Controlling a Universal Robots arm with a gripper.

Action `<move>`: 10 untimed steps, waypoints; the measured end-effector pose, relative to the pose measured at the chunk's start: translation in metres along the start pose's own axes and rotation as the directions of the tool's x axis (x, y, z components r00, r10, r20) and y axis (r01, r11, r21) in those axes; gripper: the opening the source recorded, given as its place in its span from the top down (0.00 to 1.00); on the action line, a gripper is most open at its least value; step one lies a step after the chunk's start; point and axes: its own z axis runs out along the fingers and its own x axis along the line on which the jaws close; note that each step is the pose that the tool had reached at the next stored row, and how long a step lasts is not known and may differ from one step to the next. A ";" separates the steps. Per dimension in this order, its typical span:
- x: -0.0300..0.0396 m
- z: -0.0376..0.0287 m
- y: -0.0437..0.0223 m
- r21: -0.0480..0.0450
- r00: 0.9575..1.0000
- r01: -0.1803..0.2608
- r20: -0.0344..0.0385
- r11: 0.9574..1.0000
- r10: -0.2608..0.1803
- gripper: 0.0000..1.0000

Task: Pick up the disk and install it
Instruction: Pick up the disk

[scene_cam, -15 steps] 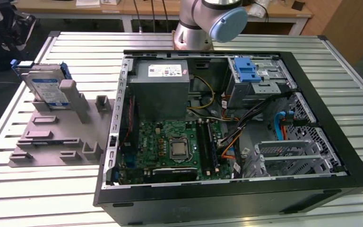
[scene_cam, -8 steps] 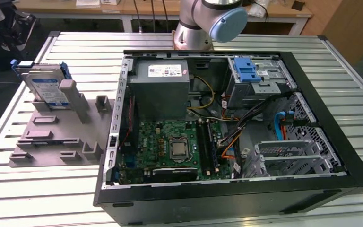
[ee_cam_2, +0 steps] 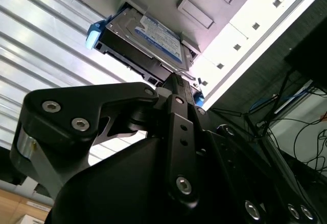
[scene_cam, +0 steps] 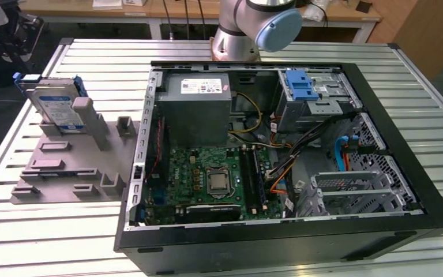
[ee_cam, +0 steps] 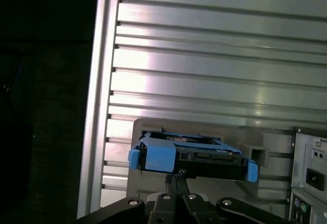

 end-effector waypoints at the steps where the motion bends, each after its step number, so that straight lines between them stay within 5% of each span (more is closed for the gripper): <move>1: 0.0000 0.0000 0.0000 0.000 1.000 0.003 0.000 1.000 -0.003 0.89; 10: 0.0000 0.0000 0.0000 0.000 1.000 0.009 0.000 1.000 -0.009 0.89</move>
